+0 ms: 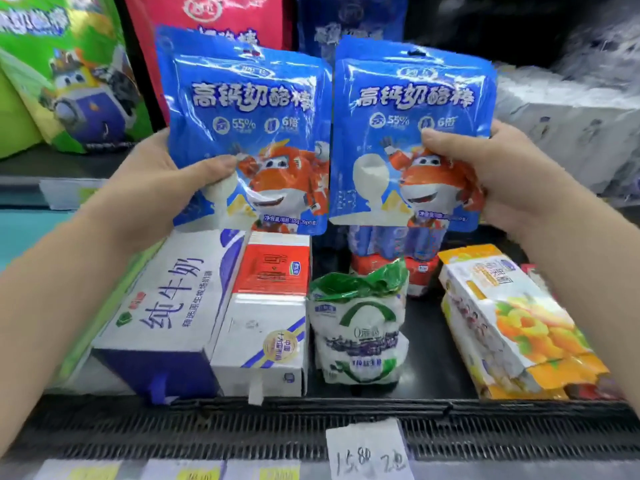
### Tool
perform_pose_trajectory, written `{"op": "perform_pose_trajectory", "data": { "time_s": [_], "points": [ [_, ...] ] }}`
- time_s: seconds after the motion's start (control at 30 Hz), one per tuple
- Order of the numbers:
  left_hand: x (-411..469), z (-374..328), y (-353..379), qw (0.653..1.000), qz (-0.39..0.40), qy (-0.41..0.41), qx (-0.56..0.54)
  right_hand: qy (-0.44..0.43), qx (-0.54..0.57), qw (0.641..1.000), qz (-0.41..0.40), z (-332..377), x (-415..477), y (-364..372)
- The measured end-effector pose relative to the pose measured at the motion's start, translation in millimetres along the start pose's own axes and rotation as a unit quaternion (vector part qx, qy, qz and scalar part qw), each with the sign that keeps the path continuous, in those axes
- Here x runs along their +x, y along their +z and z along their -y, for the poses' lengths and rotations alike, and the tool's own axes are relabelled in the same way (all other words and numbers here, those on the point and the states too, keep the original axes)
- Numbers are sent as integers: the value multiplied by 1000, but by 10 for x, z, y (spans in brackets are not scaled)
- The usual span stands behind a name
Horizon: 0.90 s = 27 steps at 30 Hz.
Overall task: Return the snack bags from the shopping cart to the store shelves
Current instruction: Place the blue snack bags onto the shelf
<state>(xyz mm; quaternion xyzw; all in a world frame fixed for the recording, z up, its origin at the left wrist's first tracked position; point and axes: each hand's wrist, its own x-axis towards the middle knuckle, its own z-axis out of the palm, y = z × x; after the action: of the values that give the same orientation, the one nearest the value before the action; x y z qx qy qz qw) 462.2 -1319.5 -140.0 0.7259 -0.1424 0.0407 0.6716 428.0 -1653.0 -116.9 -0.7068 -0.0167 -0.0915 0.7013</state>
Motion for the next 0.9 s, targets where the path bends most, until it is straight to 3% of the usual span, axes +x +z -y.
{"op": "perform_pose_trajectory", "data": {
  "time_s": [0.9],
  "points": [
    [63,-180,-88,999,-16,29,-29,-35,-4,999,-2,287,610,185]
  ]
}}
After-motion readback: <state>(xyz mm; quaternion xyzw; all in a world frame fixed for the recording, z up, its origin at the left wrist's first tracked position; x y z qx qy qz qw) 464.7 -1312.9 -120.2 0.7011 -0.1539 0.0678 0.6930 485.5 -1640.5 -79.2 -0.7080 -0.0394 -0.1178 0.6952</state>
